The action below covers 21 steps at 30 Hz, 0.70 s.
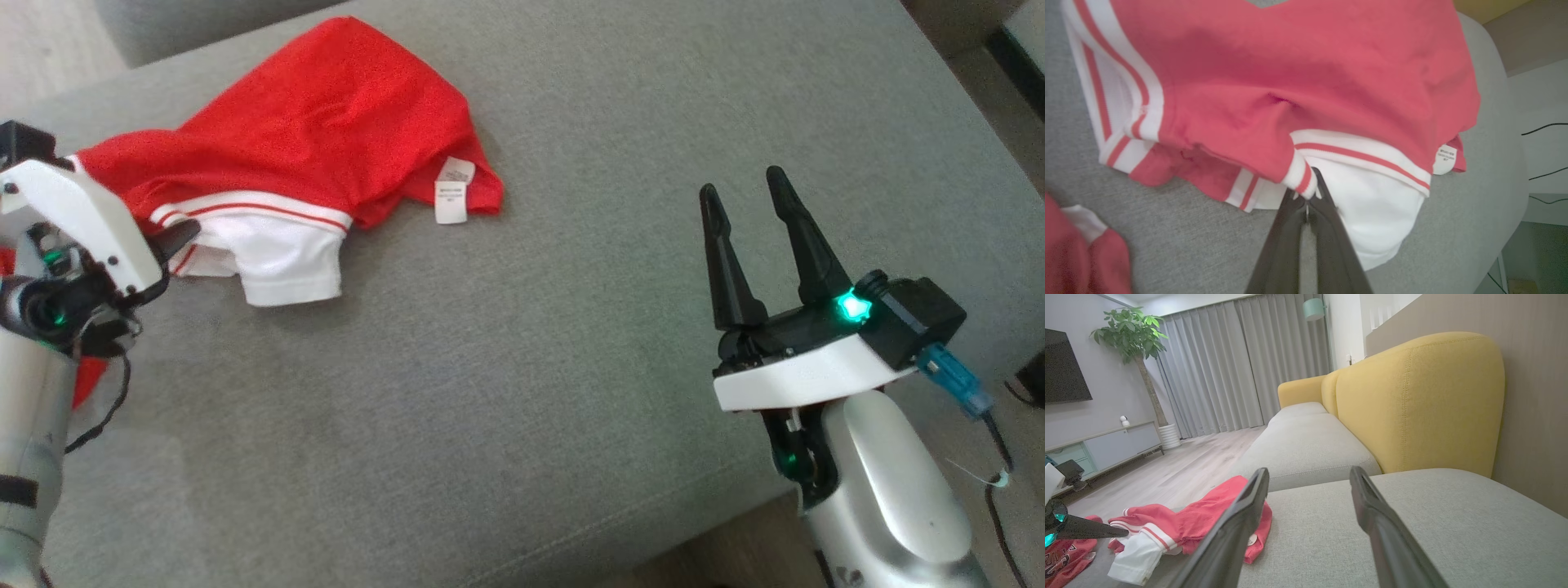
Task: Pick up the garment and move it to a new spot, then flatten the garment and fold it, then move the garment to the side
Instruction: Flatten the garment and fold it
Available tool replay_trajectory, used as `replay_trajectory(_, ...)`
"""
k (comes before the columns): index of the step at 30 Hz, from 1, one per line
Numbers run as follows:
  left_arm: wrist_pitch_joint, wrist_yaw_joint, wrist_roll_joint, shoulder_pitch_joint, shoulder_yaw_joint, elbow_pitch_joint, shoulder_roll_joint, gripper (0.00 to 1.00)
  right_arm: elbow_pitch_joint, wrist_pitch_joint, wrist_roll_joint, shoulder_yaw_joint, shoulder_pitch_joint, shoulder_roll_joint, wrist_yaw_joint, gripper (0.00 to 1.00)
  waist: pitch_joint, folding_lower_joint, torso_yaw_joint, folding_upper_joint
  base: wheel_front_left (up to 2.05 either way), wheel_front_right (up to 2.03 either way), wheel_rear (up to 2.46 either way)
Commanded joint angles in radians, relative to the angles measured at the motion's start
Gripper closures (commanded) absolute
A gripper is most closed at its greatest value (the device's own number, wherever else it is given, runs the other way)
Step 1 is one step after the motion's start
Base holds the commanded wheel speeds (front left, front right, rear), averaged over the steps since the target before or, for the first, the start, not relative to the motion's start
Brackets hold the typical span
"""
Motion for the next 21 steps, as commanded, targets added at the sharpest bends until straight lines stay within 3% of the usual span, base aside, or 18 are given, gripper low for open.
replay_trajectory(1, -0.010, -0.006, -0.012, -0.043, 0.038, -0.042, 0.044, 1.00, -0.025, -0.006, -0.003, 0.019, -0.016, 0.008, -0.001, 0.00, -0.016, 0.0000, 0.016, 0.0000, 0.00, 0.00, 0.00)
replay_trajectory(7, -0.012, -0.009, -0.051, -0.029, 0.022, -0.115, 0.026, 1.00, -0.010, -0.006, -0.014, 0.013, -0.003, 0.008, -0.001, 0.00, -0.077, 0.0000, 0.085, 0.0000, 0.00, 0.00, 0.00)
replay_trajectory(11, 0.046, -0.009, -0.092, 0.009, -0.011, -0.220, 0.041, 1.00, 0.001, -0.006, -0.017, 0.011, 0.009, 0.008, -0.001, 0.00, -0.112, 0.0000, 0.136, 0.0000, 0.00, 0.00, 0.00)
replay_trajectory(18, 0.218, -0.007, -0.175, 0.144, -0.044, -0.479, 0.156, 1.00, 0.017, -0.006, -0.027, -0.017, 0.035, -0.001, -0.001, 0.00, -0.161, 0.0000, 0.210, 0.0000, 0.00, 0.00, 0.00)
replay_trajectory(21, 0.293, 0.021, -0.203, 0.219, -0.041, -0.585, 0.225, 1.00, 0.017, -0.006, -0.026, -0.025, 0.046, -0.008, -0.001, 0.00, -0.171, 0.0000, 0.227, 0.0000, 0.00, 0.00, 0.00)
